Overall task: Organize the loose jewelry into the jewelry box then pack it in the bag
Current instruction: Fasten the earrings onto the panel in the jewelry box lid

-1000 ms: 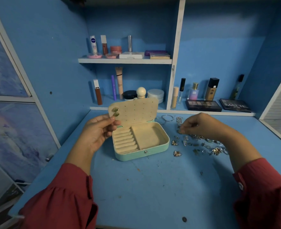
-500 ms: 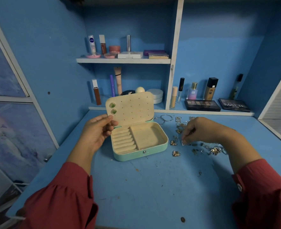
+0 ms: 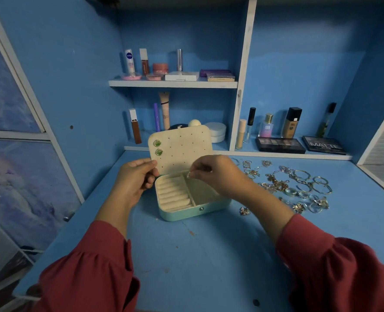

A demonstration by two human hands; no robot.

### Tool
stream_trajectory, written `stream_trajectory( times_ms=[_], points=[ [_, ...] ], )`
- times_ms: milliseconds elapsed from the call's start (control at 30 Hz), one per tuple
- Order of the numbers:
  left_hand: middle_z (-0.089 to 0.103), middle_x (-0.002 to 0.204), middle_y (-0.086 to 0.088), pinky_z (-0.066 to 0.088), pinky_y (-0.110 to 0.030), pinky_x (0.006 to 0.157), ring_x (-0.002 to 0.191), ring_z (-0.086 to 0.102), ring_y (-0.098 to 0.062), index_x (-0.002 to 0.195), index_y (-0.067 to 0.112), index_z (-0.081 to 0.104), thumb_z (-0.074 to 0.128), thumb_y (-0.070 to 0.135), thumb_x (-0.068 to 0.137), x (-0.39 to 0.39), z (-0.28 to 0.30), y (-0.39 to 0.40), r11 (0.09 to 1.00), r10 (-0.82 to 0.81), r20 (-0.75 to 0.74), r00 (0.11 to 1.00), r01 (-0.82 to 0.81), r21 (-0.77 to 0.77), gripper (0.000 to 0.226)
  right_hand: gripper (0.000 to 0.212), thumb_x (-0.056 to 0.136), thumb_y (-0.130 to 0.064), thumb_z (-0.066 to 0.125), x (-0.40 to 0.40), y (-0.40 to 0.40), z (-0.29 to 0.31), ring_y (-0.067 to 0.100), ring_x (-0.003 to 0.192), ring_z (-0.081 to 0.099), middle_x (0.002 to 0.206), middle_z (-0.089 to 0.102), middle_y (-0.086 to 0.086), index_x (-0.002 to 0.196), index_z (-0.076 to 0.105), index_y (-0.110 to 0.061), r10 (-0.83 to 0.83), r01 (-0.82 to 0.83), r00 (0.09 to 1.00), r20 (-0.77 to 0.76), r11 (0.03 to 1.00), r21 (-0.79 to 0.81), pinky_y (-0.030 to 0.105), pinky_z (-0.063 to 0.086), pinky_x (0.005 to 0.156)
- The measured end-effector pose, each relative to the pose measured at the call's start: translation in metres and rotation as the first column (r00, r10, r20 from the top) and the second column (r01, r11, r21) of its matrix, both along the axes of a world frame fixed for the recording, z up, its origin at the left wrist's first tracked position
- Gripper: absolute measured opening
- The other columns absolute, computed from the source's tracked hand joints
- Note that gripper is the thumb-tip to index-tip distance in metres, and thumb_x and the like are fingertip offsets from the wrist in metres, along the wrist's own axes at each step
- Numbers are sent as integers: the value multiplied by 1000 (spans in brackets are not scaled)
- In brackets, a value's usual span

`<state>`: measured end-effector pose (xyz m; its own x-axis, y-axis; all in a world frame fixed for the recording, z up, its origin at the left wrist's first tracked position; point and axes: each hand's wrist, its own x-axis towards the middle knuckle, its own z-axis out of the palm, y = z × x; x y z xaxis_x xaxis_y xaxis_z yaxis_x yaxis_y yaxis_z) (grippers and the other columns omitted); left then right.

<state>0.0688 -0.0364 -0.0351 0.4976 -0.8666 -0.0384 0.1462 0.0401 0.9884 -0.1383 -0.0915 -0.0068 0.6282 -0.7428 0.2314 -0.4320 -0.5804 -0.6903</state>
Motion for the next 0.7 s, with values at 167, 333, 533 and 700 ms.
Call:
stream_trajectory(
  times_ms=[167, 333, 533, 700],
  points=[
    [57, 54, -3, 33, -17, 36, 40, 43, -8, 92, 4, 63, 55, 2, 92, 1, 3, 3, 1000, -26, -36, 999, 26, 5, 9, 11, 85, -24, 69, 48, 1, -6, 5, 79, 55, 84, 66, -11, 94, 74, -21, -92, 89, 991, 92, 995, 36, 23, 43, 74],
    [56, 52, 0, 32, -17, 36, 39, 42, -7, 90, 6, 64, 55, 4, 93, 0, 3, 4, 1000, -24, -36, 999, 24, 8, 10, 15, 86, -27, 67, 73, 1, -9, 15, 90, 60, 95, 71, -3, 99, 74, -23, -208, 196, 967, 150, 976, 89, 28, 44, 74],
    [56, 52, 0, 32, -16, 36, 40, 42, -6, 91, 5, 64, 56, 4, 92, -1, 4, 5, 999, -40, -43, 998, 40, 3, 9, 13, 87, -25, 65, 85, 2, -15, 14, 93, 63, 96, 72, -5, 94, 75, -28, -242, 213, 954, 179, 963, 164, 30, 49, 82],
    [56, 52, 0, 33, -16, 36, 41, 43, -6, 92, 5, 64, 56, 4, 92, 0, 3, 6, 999, -37, -43, 998, 37, 5, 8, 15, 88, -28, 63, 87, 5, -15, 17, 94, 63, 100, 72, -3, 98, 74, -27, -270, 239, 946, 180, 955, 175, 32, 49, 83]
  ],
)
